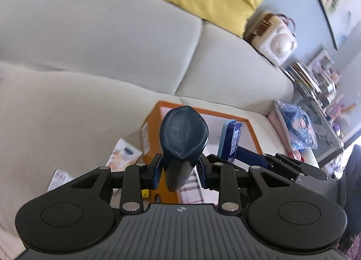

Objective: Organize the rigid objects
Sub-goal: 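Lift the dark bottle with the left gripper while the right gripper lifts the blue tin toward the box, then lower the dark bottle and the blue tin into the orange box with both grippers, then open both grippers and move them back toward the remaining items on the sofa, then grasp the brown cardboard square with the right gripper while the left gripper grasps the clear cube box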

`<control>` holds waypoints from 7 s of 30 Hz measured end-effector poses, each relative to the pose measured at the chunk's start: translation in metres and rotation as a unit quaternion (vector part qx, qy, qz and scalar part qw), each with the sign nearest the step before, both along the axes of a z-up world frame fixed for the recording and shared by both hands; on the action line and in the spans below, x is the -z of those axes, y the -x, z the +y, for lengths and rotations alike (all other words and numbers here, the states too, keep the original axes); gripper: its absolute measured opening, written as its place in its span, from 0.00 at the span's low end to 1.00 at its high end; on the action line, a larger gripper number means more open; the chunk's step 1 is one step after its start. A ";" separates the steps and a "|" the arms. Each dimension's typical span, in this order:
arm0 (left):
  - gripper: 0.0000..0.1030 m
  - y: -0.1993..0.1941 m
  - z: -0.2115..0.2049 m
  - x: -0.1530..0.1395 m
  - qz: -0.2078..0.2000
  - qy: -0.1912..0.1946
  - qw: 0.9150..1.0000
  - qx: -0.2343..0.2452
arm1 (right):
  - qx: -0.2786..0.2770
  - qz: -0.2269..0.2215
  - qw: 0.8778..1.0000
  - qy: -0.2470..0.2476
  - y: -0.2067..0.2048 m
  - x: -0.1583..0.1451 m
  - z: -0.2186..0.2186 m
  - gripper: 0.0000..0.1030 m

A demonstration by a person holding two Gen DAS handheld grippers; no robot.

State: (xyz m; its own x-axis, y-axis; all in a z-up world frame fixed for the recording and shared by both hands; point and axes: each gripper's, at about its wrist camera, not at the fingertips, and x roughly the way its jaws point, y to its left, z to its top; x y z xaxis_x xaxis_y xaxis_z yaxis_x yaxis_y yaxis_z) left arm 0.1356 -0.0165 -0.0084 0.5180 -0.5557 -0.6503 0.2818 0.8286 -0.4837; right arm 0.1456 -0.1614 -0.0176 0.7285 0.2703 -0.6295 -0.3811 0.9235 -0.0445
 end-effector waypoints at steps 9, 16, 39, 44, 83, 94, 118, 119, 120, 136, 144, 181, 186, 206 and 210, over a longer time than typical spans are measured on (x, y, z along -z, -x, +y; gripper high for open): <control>0.35 -0.030 -0.057 0.010 0.031 -0.011 0.997 0.073 | 0.072 0.058 0.995 -0.034 -0.019 0.008 -0.078 0.45; 0.35 -0.052 -0.102 0.049 0.099 -0.024 0.987 0.124 | 0.088 0.100 0.991 -0.015 -0.050 0.032 -0.113 0.45; 0.35 -0.102 -0.164 0.141 0.246 -0.015 0.955 0.166 | 0.050 0.256 0.965 0.023 -0.117 0.107 -0.160 0.45; 0.35 -0.103 -0.169 0.154 0.262 -0.023 0.952 0.154 | 0.053 0.272 0.960 0.035 -0.123 0.117 -0.157 0.45; 0.28 -0.092 -0.155 0.169 0.315 0.004 0.948 0.044 | 0.089 0.348 0.933 0.011 -0.135 0.136 -0.168 0.37; 0.18 -0.088 -0.154 0.161 0.303 -0.030 0.952 0.033 | 0.098 0.356 0.929 0.002 -0.137 0.138 -0.168 0.34; 0.18 -0.054 -0.138 0.105 0.185 -0.048 0.978 0.082 | 0.115 0.312 0.943 -0.001 -0.115 0.110 -0.156 0.28; 0.18 -0.051 -0.134 0.099 0.174 -0.046 0.980 0.085 | 0.110 0.298 0.948 -0.001 -0.110 0.102 -0.152 0.28; 0.18 -0.047 -0.130 0.091 0.160 -0.044 0.982 0.087 | 0.105 0.280 0.954 -0.003 -0.103 0.093 -0.149 0.28; 0.19 0.011 0.009 0.035 0.070 -0.032 0.996 0.041 | 0.048 0.121 0.985 -0.113 -0.011 0.028 -0.050 0.38; 0.23 0.038 0.044 0.083 0.142 -0.061 0.988 0.007 | -0.005 0.175 0.981 -0.079 0.032 0.054 -0.007 0.38; 0.68 0.017 0.088 0.097 0.091 -0.163 0.981 -0.055 | -0.123 0.177 0.973 0.082 0.026 0.127 0.088 0.60; 0.71 -0.001 0.089 0.102 0.070 -0.202 0.977 -0.023 | -0.144 0.156 0.973 0.088 0.017 0.121 0.101 0.59; 0.55 -0.036 0.087 0.142 0.082 -0.205 0.975 0.010 | -0.186 0.163 0.959 0.136 -0.032 0.141 0.130 0.60; 0.55 -0.036 0.090 0.141 0.081 -0.202 0.976 0.007 | -0.187 0.161 0.959 0.139 -0.030 0.140 0.131 0.59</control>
